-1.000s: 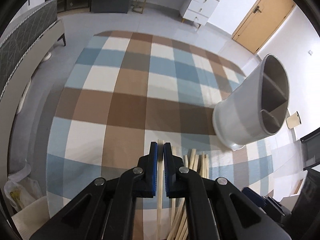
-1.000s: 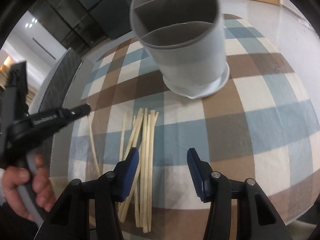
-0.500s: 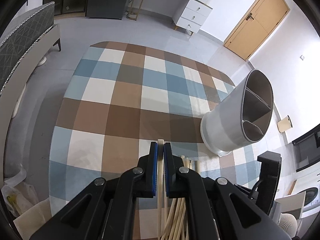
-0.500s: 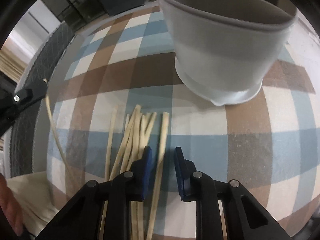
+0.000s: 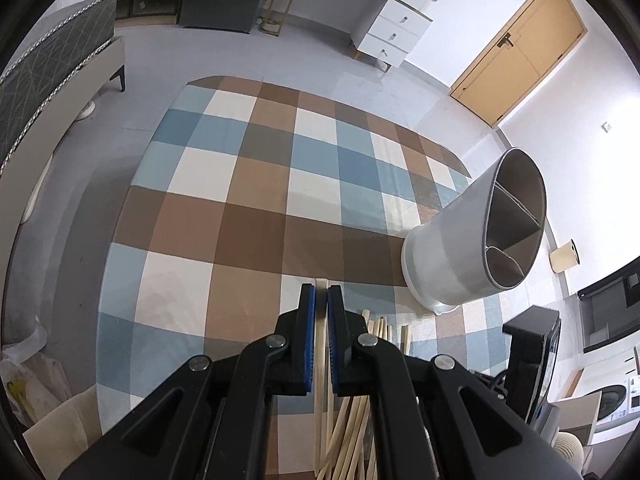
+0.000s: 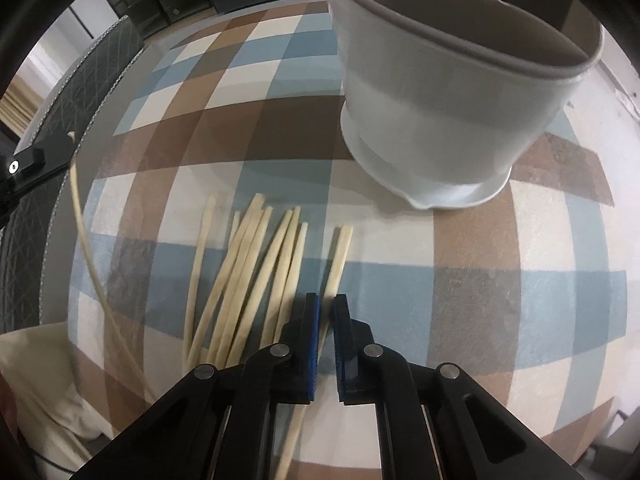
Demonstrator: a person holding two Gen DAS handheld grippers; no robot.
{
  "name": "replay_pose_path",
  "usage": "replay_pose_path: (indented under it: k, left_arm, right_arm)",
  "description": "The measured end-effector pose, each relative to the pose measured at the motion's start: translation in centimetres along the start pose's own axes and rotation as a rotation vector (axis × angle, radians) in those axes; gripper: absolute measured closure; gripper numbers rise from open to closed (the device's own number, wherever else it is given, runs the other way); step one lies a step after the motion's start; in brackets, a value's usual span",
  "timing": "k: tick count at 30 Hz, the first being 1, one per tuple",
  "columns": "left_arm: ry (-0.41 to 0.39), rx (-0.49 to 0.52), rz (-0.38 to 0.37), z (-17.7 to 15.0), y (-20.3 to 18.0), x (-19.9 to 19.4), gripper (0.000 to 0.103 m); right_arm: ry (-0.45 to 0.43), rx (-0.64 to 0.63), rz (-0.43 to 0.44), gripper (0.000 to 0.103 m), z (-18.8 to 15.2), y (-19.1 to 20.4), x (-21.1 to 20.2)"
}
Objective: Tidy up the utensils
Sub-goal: 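Lift the held chopstick with the right gripper toward the utensil holder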
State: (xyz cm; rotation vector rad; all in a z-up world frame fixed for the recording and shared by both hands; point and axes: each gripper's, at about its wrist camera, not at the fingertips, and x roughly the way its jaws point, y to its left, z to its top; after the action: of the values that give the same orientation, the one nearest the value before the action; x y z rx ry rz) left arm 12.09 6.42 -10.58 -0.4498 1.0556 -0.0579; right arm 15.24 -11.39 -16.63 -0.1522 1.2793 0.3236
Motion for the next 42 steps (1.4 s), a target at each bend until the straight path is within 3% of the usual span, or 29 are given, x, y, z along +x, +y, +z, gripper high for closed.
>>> replay_pose_path:
  k: [8,14,21,28,36,42]
  left_arm:
    - [-0.002,0.000,0.008,-0.2,0.5,-0.1,0.102]
    - [-0.021,0.061,0.017,-0.7,-0.5,-0.6,0.102]
    - [-0.040,0.133,0.016,-2.2,-2.1,-2.5,0.102]
    - [-0.087,0.169,0.038,-3.2,-3.7,-5.3,0.102]
    - [-0.127,0.260,0.072,-4.6,-5.7,-7.8,0.102]
    - [-0.144,0.287,0.076,-4.8,-7.1,-9.1,0.102]
  right_arm:
    - [-0.032,-0.023,-0.045,0.094,2.3,0.6,0.8]
    - [-0.095,0.026,0.025,0.098,1.5,-0.2,0.1]
    - [-0.354,0.116,0.134,0.098,-3.4,-2.8,-6.9]
    - [-0.543,0.102,0.182,0.098,-5.8,-1.8,-12.1]
    - [-0.685,0.025,0.144,0.098,-8.0,0.1,-15.3]
    - [-0.731,0.020,0.170,0.098,-8.8,0.1,-16.7]
